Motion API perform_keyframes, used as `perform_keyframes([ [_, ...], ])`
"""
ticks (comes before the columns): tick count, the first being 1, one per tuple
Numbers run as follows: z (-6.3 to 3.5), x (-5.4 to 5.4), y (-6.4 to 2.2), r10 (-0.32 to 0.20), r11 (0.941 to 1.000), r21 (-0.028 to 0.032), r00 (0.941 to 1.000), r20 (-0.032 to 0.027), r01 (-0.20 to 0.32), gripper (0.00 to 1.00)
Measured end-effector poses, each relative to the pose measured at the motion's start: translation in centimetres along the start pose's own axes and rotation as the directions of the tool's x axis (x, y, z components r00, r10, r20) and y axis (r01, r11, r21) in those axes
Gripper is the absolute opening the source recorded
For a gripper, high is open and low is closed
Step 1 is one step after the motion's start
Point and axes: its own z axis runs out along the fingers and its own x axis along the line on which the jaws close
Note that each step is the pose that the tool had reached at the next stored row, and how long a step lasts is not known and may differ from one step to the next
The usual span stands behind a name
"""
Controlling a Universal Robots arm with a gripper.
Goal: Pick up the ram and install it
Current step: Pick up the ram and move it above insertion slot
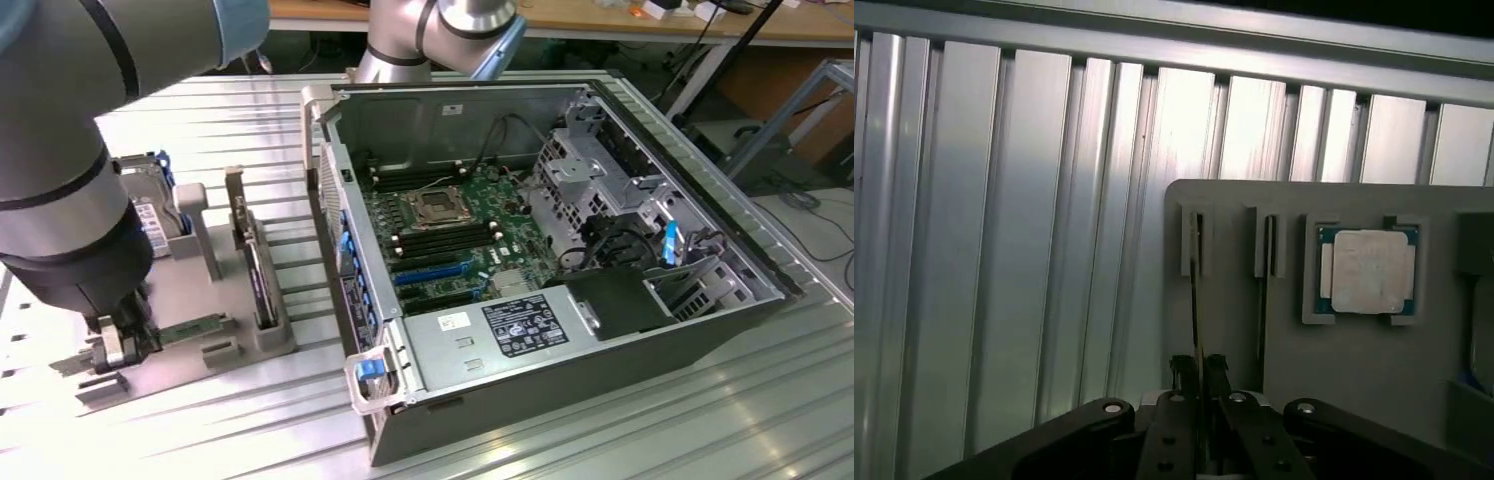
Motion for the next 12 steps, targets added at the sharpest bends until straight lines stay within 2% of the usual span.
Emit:
perform_keyframes([
  [5,-2.39,0.0,0.05,0.050,0.9988,-0.0012,0.9988,0.0010,-0.050,0.15],
  [6,-3.65,0.0,0.07,0.069,0.9976,-0.0018,0.9976,0.0014,-0.069,0.15],
  [7,-4.33,0.0,0.09,0.078,0.9970,-0.0022,0.9970,0.0015,-0.078,0.15],
  [8,-5.51,0.0,0.10,0.093,0.9957,-0.0026,0.9957,0.0015,-0.093,0.15],
  [12,-7.41,0.0,0.13,0.121,0.9927,-0.0032,0.9927,0.0004,-0.121,0.15],
])
